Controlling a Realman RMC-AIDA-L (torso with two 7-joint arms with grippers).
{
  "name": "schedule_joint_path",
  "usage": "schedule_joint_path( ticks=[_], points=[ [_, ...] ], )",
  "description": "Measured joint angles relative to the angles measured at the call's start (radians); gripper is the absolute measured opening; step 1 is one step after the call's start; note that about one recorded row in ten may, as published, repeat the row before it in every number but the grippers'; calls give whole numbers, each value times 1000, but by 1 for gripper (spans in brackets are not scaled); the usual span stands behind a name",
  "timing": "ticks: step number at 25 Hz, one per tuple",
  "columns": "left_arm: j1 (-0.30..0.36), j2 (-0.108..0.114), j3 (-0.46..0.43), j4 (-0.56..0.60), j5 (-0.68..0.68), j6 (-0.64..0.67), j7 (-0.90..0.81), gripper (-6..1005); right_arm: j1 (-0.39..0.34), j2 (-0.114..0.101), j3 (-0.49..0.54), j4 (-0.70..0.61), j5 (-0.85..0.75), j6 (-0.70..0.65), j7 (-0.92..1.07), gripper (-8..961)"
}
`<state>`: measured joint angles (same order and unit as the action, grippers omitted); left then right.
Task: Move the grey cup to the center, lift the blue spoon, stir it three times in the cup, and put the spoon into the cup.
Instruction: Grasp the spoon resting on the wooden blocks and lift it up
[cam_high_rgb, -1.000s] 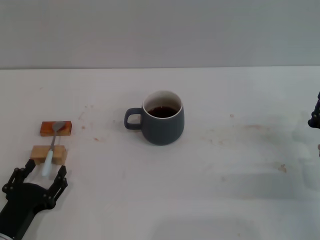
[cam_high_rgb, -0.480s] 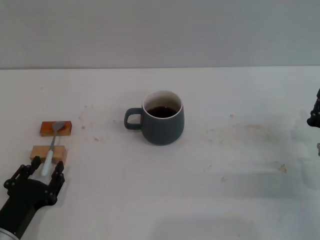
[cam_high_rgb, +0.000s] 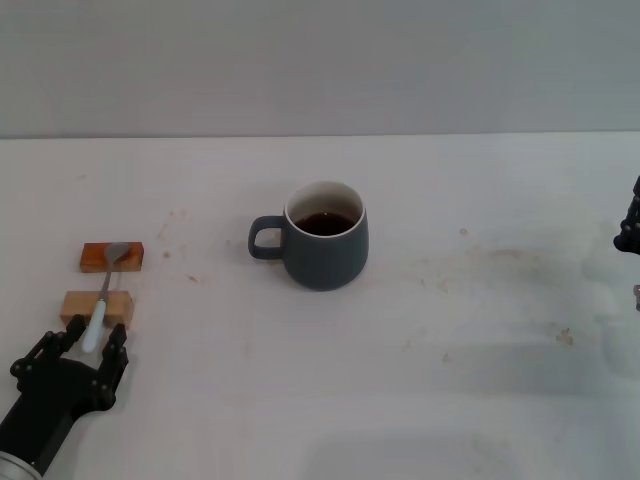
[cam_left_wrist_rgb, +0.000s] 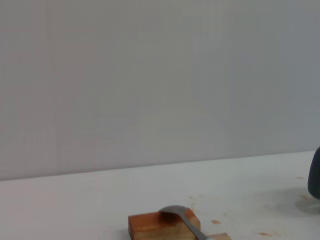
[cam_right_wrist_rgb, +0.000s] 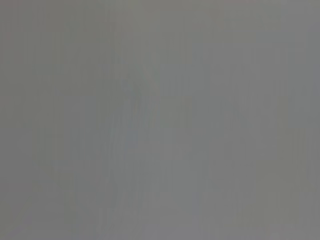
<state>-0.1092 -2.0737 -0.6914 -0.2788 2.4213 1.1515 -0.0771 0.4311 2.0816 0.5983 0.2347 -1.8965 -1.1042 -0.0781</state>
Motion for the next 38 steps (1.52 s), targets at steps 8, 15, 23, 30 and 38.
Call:
schedule_joint_path(
  ticks=[8,15,23,30,38],
  points=[
    [-1,1,-1,-5,-2,1,0,485,3,0,0,0,1,0,-1,-1],
    [3,3,-1,-7,-2,15,0,480,8,0,0,0,0,4,-1,-1],
    [6,3,3,-6,-2,23,0,470,15,0,0,0,0,13,-2,-1],
    [4,4,6,-5,1,24,-3,462,14,0,0,0,0,14,-3,-1],
    [5,4,6,-5,3,25,-2,383,11,0,1,-2,-2,14,-3,-1]
  ],
)
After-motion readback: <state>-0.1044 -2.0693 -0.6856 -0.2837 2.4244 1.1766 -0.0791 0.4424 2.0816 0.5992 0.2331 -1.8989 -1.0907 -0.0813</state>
